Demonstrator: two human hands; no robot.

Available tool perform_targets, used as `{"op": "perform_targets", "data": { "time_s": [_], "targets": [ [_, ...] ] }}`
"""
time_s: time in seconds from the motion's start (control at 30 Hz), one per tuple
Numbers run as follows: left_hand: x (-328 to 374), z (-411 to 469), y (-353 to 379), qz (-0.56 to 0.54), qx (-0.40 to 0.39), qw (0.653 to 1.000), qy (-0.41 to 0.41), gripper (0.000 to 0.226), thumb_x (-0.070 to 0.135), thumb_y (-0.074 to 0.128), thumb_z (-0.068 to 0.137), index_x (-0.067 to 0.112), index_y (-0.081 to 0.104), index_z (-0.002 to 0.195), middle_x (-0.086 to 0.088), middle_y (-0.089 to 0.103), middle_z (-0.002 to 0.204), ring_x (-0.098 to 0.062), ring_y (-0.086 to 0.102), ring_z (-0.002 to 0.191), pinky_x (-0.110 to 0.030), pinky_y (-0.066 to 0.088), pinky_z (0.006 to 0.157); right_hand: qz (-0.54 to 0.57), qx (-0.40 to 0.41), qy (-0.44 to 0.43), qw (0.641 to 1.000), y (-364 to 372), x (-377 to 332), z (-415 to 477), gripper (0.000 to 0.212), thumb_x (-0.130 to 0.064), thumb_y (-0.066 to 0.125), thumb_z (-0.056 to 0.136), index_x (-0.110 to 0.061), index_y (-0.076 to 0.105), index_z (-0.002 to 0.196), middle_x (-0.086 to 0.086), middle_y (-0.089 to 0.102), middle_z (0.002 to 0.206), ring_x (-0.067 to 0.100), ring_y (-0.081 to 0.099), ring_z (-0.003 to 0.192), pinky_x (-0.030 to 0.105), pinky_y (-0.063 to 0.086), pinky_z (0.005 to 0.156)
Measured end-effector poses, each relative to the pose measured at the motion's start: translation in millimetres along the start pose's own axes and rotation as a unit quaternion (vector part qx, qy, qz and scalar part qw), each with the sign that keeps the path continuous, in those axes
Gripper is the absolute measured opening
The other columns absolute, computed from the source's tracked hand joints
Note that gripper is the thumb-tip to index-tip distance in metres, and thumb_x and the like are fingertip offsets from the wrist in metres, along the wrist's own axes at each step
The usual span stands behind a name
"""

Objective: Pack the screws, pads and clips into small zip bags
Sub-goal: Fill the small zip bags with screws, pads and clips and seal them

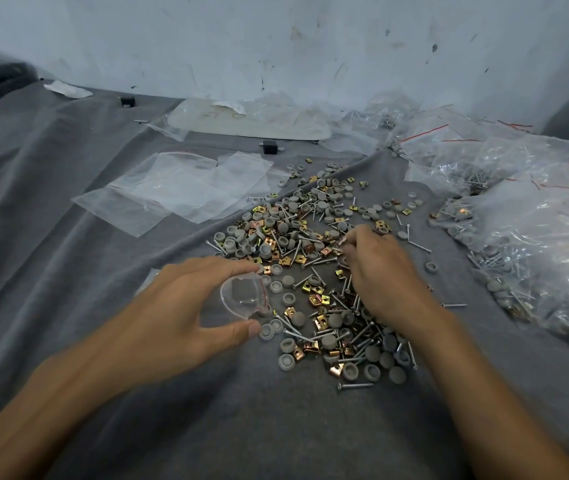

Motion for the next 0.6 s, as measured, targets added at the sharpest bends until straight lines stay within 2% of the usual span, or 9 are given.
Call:
{"op": "perform_targets", "data": {
  "time_s": [0.1,0.17,0.23,0.33,0.4,0.5,0.6],
  "targets": [
    [-1,0,1,-0.003,0.001,1.000,-0.002,0.070,0.079,0.053,0.076,0.050,0.045,0.139,0.039,0.048,0.136,0.016,0.038,0.130,-0.016,0.032,0.105,0.085,0.017,0.005,0.996,-6,-2,-1,0.008,-0.030,0.046,0.106,-0.027,0.051,0.101,-0.008,0.058,0.083,0.014,0.054,0.077,0.032,0.039,0.060],
    [-1,0,3,-0.003,-0.001,1.000,-0.008,0.073,0.080,0.053,0.076,0.050,0.044,0.141,0.036,0.049,0.138,0.014,0.038,0.131,-0.017,0.032,0.107,0.202,0.000,0.020,0.979,-9,-5,-4,0.006,-0.031,0.055,0.103,-0.028,0.060,0.100,-0.006,0.066,0.086,0.011,0.061,0.078,0.030,0.048,0.065],
    [-2,1,6,-0.001,-0.002,1.000,-0.013,0.075,0.077,0.055,0.076,0.047,0.042,0.144,0.031,0.049,0.141,0.010,0.040,0.132,-0.023,0.034,0.111,0.339,-0.047,0.021,0.939,-8,-14,-10,0.005,-0.028,0.063,0.099,-0.029,0.068,0.097,-0.001,0.072,0.090,0.011,0.065,0.080,0.032,0.054,0.070],
    [-3,2,9,-0.004,-0.001,1.000,-0.026,0.085,0.082,0.052,0.072,0.044,0.040,0.147,0.027,0.049,0.142,0.007,0.041,0.131,-0.024,0.035,0.110,0.459,-0.131,-0.017,0.879,-4,-40,-23,0.006,-0.026,0.066,0.095,-0.028,0.072,0.093,-0.001,0.075,0.089,0.008,0.061,0.069,0.024,0.052,0.061],
    [-2,3,11,-0.004,0.005,1.000,-0.027,0.088,0.085,0.050,0.070,0.043,0.040,0.146,0.028,0.050,0.140,0.009,0.041,0.126,-0.020,0.035,0.106,0.476,-0.163,-0.042,0.863,-1,-56,-32,0.008,-0.025,0.067,0.094,-0.030,0.072,0.093,0.000,0.074,0.087,0.007,0.060,0.067,0.021,0.051,0.059],
    [0,5,16,-0.007,0.009,1.000,-0.027,0.089,0.086,0.050,0.071,0.040,0.041,0.146,0.025,0.053,0.140,0.005,0.046,0.127,-0.027,0.040,0.108,0.453,-0.181,-0.060,0.871,7,-73,-38,0.009,-0.019,0.066,0.098,-0.025,0.071,0.095,0.007,0.072,0.086,0.012,0.061,0.067,0.029,0.052,0.060],
    [1,5,20,-0.019,0.013,0.999,-0.030,0.087,0.085,0.051,0.073,0.040,0.041,0.147,0.025,0.054,0.140,0.005,0.048,0.127,-0.027,0.042,0.106,0.418,-0.157,-0.065,0.892,10,-80,-39,0.004,-0.016,0.067,0.097,-0.016,0.071,0.099,0.001,0.068,0.078,0.001,0.057,0.063,0.019,0.045,0.058]
  ]
}}
Point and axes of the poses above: each hand's wrist, its own z-axis towards the middle knuckle, its own y-axis out of the palm, x = y × z, the point moved 7 cm from there along z, towards the middle knuckle
